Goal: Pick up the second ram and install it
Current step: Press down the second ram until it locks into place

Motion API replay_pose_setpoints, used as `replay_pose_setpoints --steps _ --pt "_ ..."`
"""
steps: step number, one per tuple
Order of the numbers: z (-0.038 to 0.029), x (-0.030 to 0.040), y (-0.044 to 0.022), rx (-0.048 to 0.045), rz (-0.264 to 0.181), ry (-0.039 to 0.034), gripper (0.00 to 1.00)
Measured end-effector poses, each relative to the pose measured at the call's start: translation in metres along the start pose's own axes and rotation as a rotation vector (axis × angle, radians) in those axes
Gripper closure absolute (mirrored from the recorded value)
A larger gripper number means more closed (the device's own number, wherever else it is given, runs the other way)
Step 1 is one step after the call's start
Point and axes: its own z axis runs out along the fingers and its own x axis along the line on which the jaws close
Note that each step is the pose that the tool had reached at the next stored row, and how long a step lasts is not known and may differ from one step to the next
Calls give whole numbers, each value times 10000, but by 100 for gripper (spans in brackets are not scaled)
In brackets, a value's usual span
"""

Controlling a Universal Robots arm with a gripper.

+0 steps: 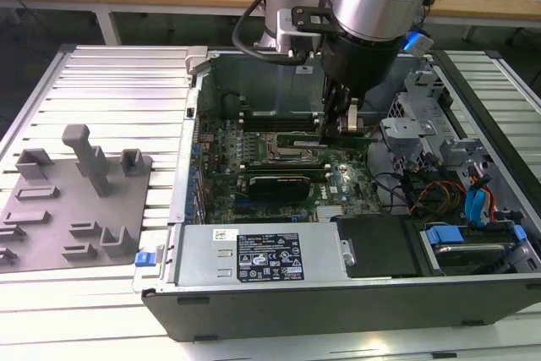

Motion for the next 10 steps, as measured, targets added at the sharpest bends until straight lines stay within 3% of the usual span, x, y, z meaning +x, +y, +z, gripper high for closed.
replay_pose_setpoints --steps 4,8,10 --pt "6 0 1 1 0 -6 87" --pt "81 -11 20 0 0 -15 87" --pt "133 -63 67 -1 -3 -21 87"
